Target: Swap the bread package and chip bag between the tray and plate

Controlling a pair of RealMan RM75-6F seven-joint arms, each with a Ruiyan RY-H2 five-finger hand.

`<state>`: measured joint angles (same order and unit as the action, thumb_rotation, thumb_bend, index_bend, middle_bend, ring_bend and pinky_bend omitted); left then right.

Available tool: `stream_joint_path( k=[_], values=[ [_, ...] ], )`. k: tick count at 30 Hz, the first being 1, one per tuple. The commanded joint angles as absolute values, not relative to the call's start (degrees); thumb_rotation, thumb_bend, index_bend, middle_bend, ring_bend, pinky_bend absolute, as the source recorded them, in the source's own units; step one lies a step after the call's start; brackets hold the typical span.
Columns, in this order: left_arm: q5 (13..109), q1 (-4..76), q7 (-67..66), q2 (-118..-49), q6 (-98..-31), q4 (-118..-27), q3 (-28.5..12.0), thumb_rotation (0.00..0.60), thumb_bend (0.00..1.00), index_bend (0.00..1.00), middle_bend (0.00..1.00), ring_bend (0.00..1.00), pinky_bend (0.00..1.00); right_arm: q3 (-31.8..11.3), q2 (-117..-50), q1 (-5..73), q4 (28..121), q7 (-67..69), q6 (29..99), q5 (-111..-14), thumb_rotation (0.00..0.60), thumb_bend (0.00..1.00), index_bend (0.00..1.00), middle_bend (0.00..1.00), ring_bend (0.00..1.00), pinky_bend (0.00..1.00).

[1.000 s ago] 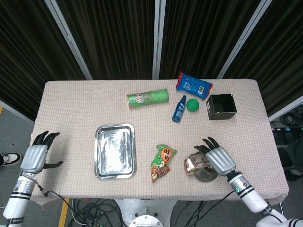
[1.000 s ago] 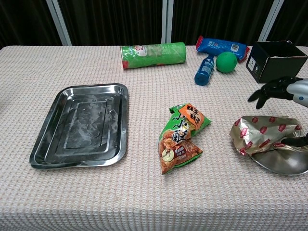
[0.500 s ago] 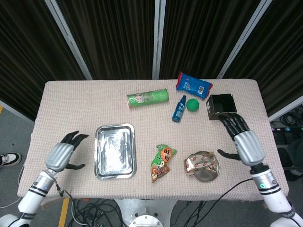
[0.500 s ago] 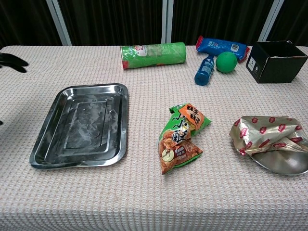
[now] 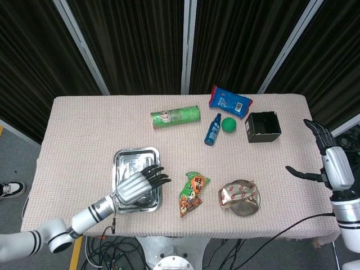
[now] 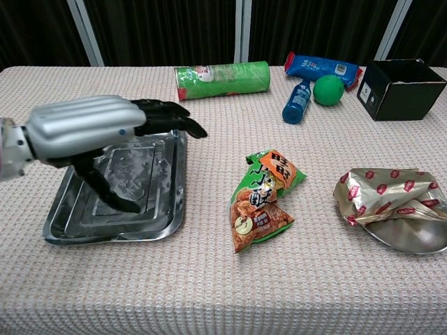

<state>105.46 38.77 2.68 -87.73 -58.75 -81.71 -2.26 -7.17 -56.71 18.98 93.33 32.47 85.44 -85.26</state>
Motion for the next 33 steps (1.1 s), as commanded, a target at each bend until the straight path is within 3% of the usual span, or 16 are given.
stream_joint_path(
  k=[1, 9, 20, 33],
  values=[
    [106.85, 42.13, 3.71, -91.44, -58.7, -78.66, -2.67, 0.6, 0.03, 0.13, 0.13, 0.01, 0.08, -7.82, -56.45, 18.18, 92.25, 33.82, 85.63, -85.0, 0.6, 0.0, 0.0, 0.05, 0.0, 0.0],
    [108.8, 48.62, 4.97, -98.13, -58.55, -70.75, -3.46, 0.6, 0.03, 0.13, 0.13, 0.01, 0.08, -8.75, -56.22, 16.7, 90.33, 36.68, 85.87, -84.31, 0.6, 0.0, 0.0, 0.05, 0.0, 0.0],
    [109.19, 55.16, 7.37, -101.96, -58.08, -63.3, -2.84, 0.6, 0.03, 0.13, 0.13, 0.01, 0.08, -9.4, -55.49, 14.54, 88.19, 39.64, 86.47, -83.97, 0.6, 0.0, 0.0, 0.06, 0.0, 0.0],
    [110.9, 58.38, 4.71, -105.7, -60.2, -57.02, 0.64, 0.6, 0.03, 0.15, 0.14, 0.01, 0.08, -9.81, -55.51, 14.11, 87.76, 40.39, 85.07, -84.6, 0.6, 0.0, 0.0, 0.05, 0.0, 0.0]
  ],
)
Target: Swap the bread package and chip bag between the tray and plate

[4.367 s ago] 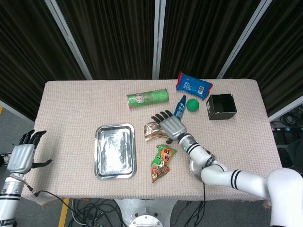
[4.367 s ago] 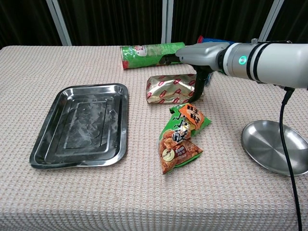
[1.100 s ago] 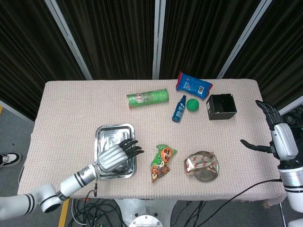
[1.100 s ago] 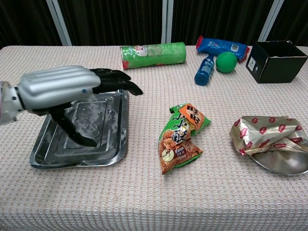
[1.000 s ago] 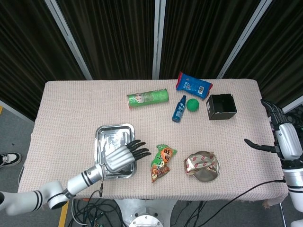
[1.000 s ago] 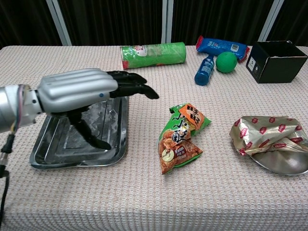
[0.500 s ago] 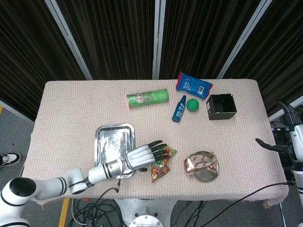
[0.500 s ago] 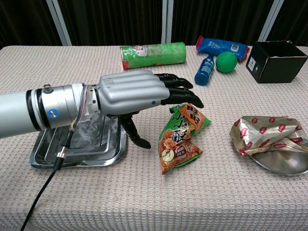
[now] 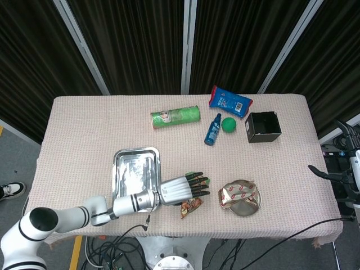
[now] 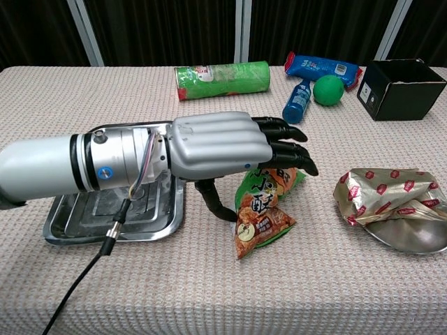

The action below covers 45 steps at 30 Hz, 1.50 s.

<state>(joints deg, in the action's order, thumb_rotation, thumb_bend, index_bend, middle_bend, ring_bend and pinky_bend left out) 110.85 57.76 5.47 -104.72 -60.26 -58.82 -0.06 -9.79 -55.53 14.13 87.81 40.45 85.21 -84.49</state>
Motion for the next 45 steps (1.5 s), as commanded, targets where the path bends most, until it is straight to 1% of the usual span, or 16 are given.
stream_joint_path(
  k=[1, 9, 12, 14, 17, 19, 23, 28, 32, 36, 39, 43, 45],
  values=[
    [110.7, 58.86, 4.66, -106.01, -59.8, -56.13, 0.52, 0.6, 0.03, 0.15, 0.14, 0.01, 0.08, -9.82, -55.49, 14.09, 87.72, 40.37, 84.97, -84.61, 0.6, 0.0, 0.0, 0.05, 0.0, 0.0],
    [110.68, 60.98, 3.8, -107.01, -58.32, -52.38, 2.56, 0.6, 0.03, 0.15, 0.15, 0.01, 0.09, -9.91, -55.89, 14.12, 87.18, 40.03, 83.77, -84.51, 0.6, 0.0, 0.0, 0.05, 0.0, 0.0],
    [110.28, 61.17, 3.43, -107.36, -58.3, -51.77, 3.01, 0.6, 0.05, 0.17, 0.17, 0.01, 0.1, -9.87, -55.9, 14.15, 87.17, 40.02, 83.5, -84.79, 0.6, 0.0, 0.0, 0.05, 0.0, 0.0],
    [110.03, 61.09, 2.96, -107.66, -58.8, -51.32, 3.08, 0.6, 0.08, 0.22, 0.2, 0.03, 0.13, -9.9, -55.93, 14.13, 87.19, 39.85, 83.42, -84.85, 0.6, 0.0, 0.0, 0.05, 0.0, 0.0],
    [109.62, 60.74, 2.34, -108.26, -60.25, -50.35, 3.13, 0.6, 0.17, 0.28, 0.26, 0.09, 0.19, -9.91, -55.91, 14.14, 87.19, 39.73, 83.0, -84.78, 0.6, 0.0, 0.0, 0.05, 0.0, 0.0],
    [109.47, 60.58, 2.26, -108.48, -60.88, -49.99, 3.31, 0.6, 0.23, 0.32, 0.31, 0.15, 0.25, -9.95, -55.9, 14.17, 87.2, 39.48, 82.72, -84.65, 0.6, 0.0, 0.0, 0.05, 0.0, 0.0],
    [109.57, 60.35, 2.14, -108.62, -61.89, -49.48, 4.2, 0.6, 0.31, 0.44, 0.42, 0.25, 0.34, -9.99, -55.82, 14.2, 87.48, 39.3, 82.33, -84.65, 0.6, 0.0, 0.0, 0.05, 0.0, 0.0],
    [109.59, 59.36, 0.7, -107.83, -65.37, -50.08, 4.3, 0.6, 0.38, 0.51, 0.49, 0.31, 0.39, -10.14, -55.64, 14.14, 87.73, 39.02, 82.07, -84.53, 0.6, 0.0, 0.0, 0.05, 0.0, 0.0],
    [108.46, 58.71, 0.36, -105.33, -67.72, -51.85, 3.12, 0.6, 0.4, 0.54, 0.51, 0.33, 0.41, -10.24, -55.39, 14.02, 88.01, 38.93, 82.17, -84.64, 0.6, 0.0, 0.0, 0.05, 0.0, 0.0],
    [106.19, 56.58, 0.05, -100.28, -70.34, -54.54, 2.04, 0.6, 0.4, 0.54, 0.51, 0.33, 0.41, -10.39, -55.12, 13.91, 88.31, 38.78, 82.49, -84.94, 0.6, 0.0, 0.0, 0.05, 0.0, 0.0],
    [103.62, 54.28, -0.2, -96.32, -70.94, -56.32, 1.61, 0.6, 0.4, 0.54, 0.51, 0.33, 0.41, -10.27, -55.18, 13.98, 88.4, 38.74, 82.4, -85.38, 0.6, 0.0, 0.0, 0.05, 0.0, 0.0],
    [102.09, 51.3, -0.9, -92.54, -70.8, -56.92, 3.17, 0.6, 0.39, 0.54, 0.51, 0.33, 0.41, -10.13, -55.49, 14.25, 88.66, 38.45, 82.07, -85.86, 0.6, 0.0, 0.0, 0.05, 0.0, 0.0],
    [102.09, 48.77, -0.48, -90.89, -71.53, -57.45, 5.32, 0.6, 0.39, 0.54, 0.51, 0.33, 0.41, -10.1, -55.56, 14.39, 88.9, 38.05, 81.93, -86.02, 0.6, 0.0, 0.0, 0.05, 0.0, 0.0]
  ],
)
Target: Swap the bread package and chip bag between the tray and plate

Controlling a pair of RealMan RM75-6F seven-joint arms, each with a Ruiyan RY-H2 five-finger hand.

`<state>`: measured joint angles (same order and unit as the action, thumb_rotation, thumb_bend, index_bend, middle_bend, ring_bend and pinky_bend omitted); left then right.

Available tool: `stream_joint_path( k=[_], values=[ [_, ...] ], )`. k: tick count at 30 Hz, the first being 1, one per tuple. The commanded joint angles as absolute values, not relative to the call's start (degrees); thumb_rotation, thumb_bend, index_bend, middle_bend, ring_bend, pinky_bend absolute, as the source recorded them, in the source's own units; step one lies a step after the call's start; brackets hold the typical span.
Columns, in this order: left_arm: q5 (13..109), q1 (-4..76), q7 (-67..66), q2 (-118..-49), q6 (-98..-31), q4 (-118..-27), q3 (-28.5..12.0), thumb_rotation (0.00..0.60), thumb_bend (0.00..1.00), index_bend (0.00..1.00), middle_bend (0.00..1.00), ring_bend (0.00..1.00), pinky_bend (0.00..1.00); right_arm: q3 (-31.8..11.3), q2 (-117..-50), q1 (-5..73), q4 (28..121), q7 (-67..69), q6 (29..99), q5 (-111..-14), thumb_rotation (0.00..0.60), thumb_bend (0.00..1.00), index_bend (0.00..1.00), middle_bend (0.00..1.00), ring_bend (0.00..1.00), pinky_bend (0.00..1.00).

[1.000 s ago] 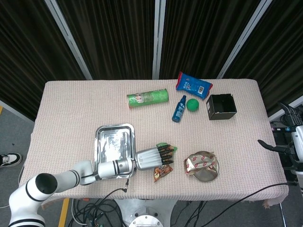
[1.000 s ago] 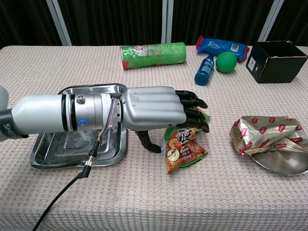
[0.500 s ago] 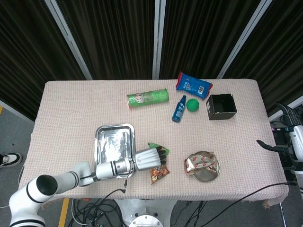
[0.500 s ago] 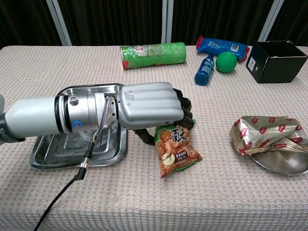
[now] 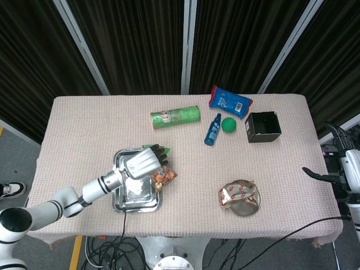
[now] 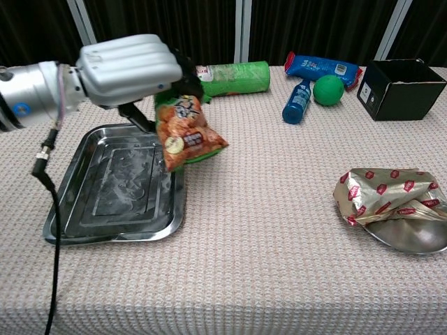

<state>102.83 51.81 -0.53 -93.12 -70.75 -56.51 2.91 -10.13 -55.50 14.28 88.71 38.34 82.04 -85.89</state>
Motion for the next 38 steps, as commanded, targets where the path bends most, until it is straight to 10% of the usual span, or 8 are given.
stream_joint_path(
  k=[1, 7, 15, 38],
  values=[
    [102.2, 47.66, -0.39, -90.35, -71.89, -57.64, 6.3, 0.6, 0.38, 0.54, 0.51, 0.33, 0.41, -10.1, -55.58, 14.43, 89.0, 37.92, 81.89, -86.05, 0.6, 0.0, 0.0, 0.05, 0.0, 0.0],
    [102.49, 42.77, -0.6, -90.18, -74.08, -56.61, 9.13, 0.6, 0.33, 0.5, 0.48, 0.31, 0.39, -10.27, -55.69, 14.57, 89.6, 36.96, 81.52, -85.59, 0.6, 0.0, 0.0, 0.05, 0.0, 0.0],
    [103.07, 40.83, 3.05, -90.47, -76.36, -54.67, 9.18, 0.6, 0.12, 0.08, 0.1, 0.06, 0.17, -10.4, -55.64, 14.53, 90.5, 35.86, 81.57, -85.46, 0.6, 0.0, 0.0, 0.05, 0.0, 0.0],
    [79.6, 11.09, 0.73, -74.73, -88.96, -76.78, 7.17, 0.6, 0.1, 0.08, 0.09, 0.05, 0.16, 0.45, -75.12, 2.57, 69.0, 20.48, 90.24, -89.22, 0.6, 0.08, 0.0, 0.0, 0.0, 0.0]
  ],
)
